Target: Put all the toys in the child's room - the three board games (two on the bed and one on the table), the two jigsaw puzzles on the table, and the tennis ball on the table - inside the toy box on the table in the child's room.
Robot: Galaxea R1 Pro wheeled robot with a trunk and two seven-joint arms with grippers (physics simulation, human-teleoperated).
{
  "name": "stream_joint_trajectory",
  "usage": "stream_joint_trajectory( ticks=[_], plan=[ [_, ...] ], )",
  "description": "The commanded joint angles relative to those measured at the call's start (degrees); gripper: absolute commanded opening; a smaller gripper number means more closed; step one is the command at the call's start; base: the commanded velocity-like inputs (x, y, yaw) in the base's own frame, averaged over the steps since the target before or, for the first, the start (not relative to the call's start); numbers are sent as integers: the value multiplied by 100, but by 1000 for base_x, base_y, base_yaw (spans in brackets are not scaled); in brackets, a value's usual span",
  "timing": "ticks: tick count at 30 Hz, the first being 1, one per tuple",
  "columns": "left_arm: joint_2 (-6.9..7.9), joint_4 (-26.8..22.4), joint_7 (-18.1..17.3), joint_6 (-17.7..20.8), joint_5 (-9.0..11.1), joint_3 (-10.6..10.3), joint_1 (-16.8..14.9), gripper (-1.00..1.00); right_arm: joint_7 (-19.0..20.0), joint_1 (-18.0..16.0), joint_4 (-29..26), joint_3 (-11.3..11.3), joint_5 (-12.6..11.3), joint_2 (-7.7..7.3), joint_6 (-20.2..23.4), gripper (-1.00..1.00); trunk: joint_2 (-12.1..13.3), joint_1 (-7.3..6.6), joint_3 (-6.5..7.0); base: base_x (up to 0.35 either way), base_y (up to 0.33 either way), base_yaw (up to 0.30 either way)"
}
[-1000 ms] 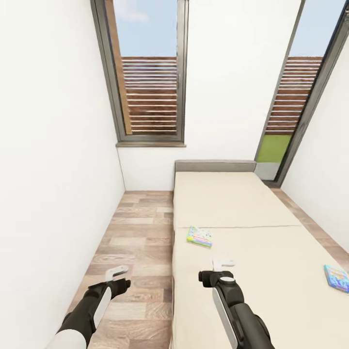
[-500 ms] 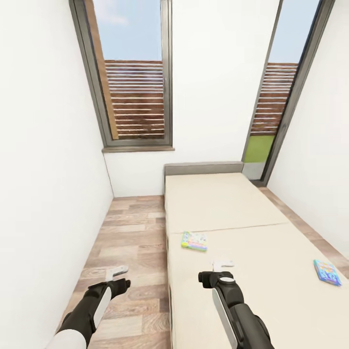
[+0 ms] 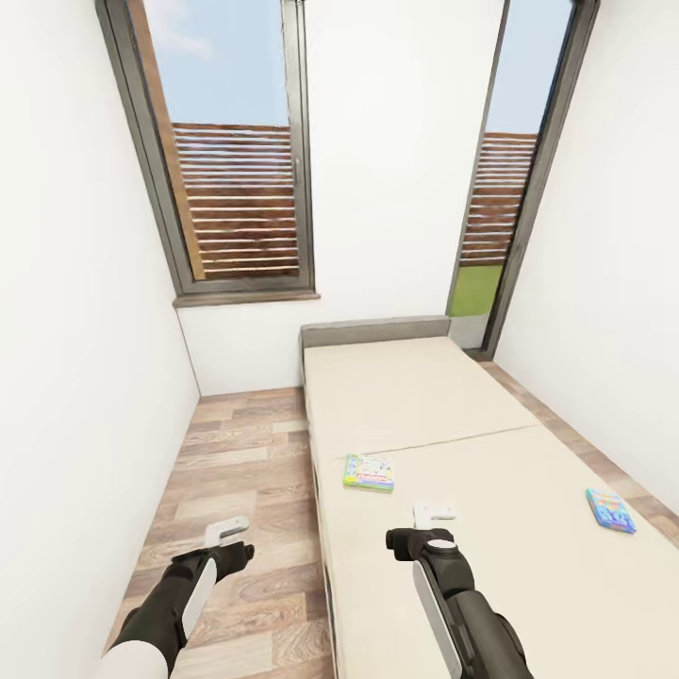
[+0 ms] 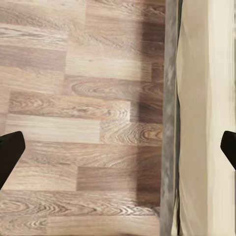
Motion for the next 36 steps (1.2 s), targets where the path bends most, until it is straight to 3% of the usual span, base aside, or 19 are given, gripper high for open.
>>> stream_joint_trajectory(
  ticks=[1, 15, 27, 36],
  plan=[
    [-5, -10, 19, 33, 33, 14, -1, 100, -39, -6, -3, 9, -22, 0, 25, 100, -13, 4, -6, -49, 115, -186],
    [-5, -10, 24, 33, 33, 10, -2, 100, -39, -6, -1, 9, -22, 0, 14, 100, -13, 4, 45, -24, 83, -104],
    [-5, -13, 18, 33, 33, 10, 0, 100, -39, -6, 11, 9, -22, 0, 18, 100, -13, 4, 47, 0, 235, -9],
    [-5, -11, 21, 33, 33, 9, 0, 100, -39, -6, 67, 0, -22, 0, -6, 100, -13, 4, 84, 0, 41, -178]
  ],
)
